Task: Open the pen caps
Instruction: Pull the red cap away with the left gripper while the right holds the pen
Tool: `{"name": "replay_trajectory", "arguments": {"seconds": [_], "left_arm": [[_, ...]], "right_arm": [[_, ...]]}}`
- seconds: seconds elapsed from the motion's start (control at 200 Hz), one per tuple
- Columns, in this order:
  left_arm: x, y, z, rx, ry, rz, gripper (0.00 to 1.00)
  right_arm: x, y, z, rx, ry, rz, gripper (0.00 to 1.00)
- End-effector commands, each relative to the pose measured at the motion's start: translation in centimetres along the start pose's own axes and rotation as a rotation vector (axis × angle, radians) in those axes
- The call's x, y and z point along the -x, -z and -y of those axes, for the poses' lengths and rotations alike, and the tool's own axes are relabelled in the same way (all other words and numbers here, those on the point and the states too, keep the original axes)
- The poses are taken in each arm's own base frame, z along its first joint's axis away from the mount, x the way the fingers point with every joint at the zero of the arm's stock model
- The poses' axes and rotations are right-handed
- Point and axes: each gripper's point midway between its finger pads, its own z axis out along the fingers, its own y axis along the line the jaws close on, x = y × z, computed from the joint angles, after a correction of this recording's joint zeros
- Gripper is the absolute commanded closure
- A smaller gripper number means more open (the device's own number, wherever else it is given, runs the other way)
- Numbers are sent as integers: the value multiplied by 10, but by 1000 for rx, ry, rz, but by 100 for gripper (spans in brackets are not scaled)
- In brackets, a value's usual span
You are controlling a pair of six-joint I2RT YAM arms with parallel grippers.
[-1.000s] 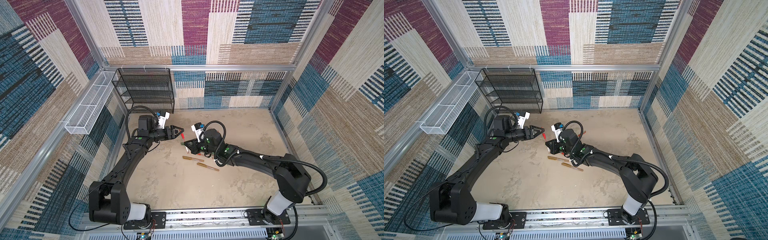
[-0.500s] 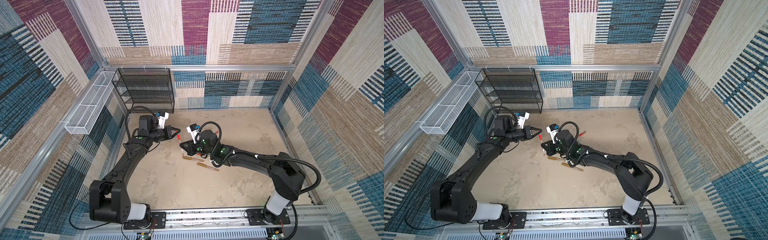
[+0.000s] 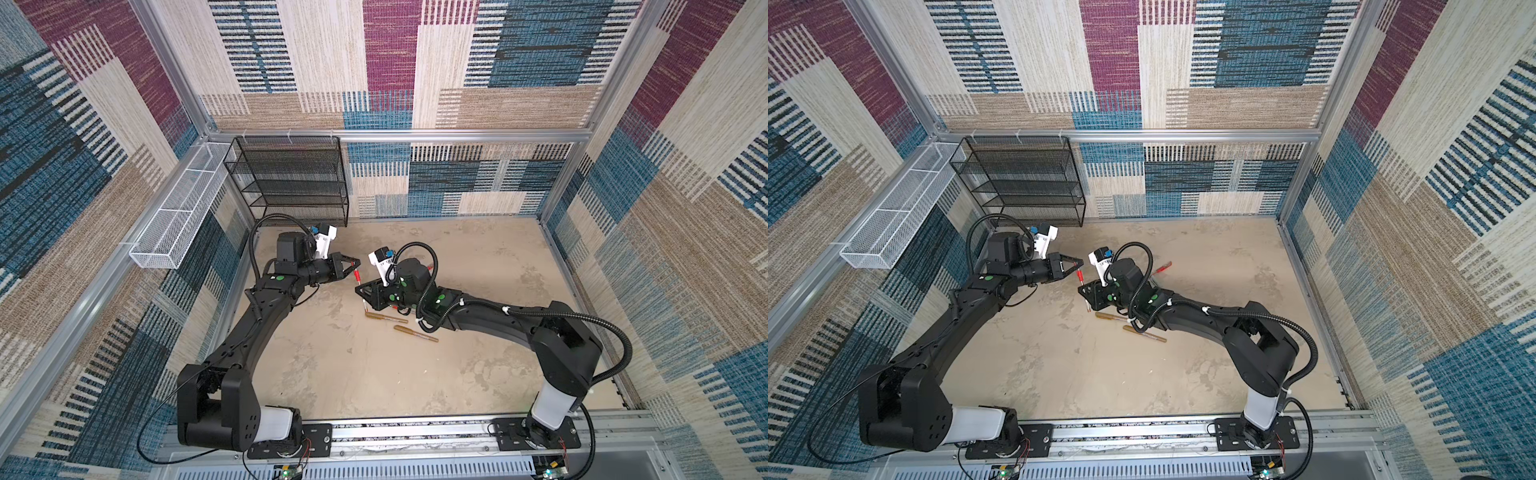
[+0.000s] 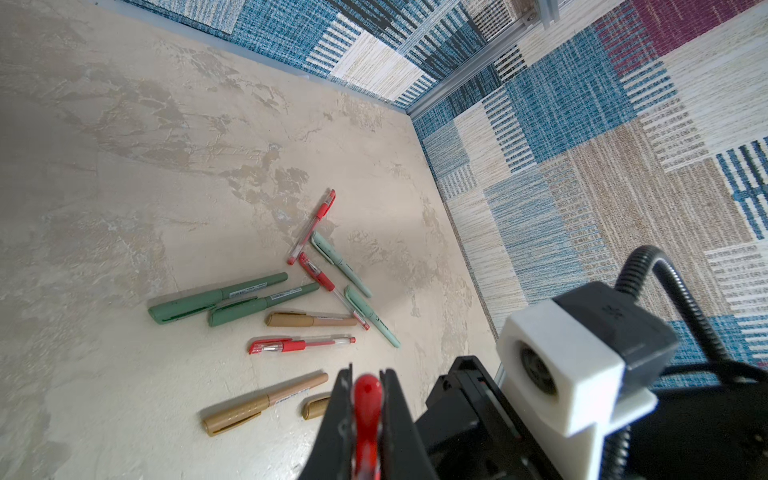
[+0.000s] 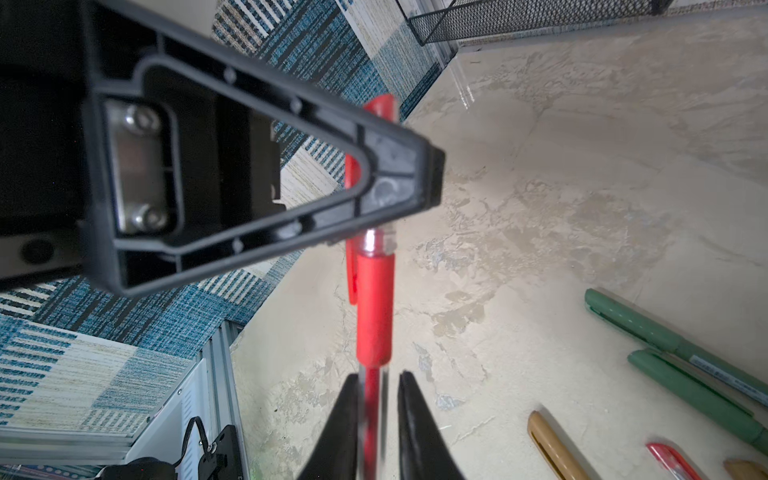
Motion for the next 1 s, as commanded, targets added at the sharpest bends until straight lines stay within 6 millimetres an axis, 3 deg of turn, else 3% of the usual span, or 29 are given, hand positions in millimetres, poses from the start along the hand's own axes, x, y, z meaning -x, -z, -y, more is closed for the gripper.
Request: {"name": "replay_trajectory", "arguments": {"seconds": [0.0,0.11,0.26,0.466,0.831,0.997], "left_arm": [[3,4,3,-3,-28,8,100],[10,9,5,3,-33,24,100],[31,25,-4,64,-19,78,100],[56,47,-18,141,0,148,100],[62,55,-34,242,-40,152,100],[59,55,-68,394,-83,122,100]], "right_arm": [[2,-3,0,-8,17,-4,98],[-4,1,1,-4,20,-11,100],[-37,4,15,-23,-9,-63,100],[-73,9,19,-27,-15,-111,100],[-62,19,17,-55,21,-92,100],[-56,31,34,-134,15,-74,100]]}}
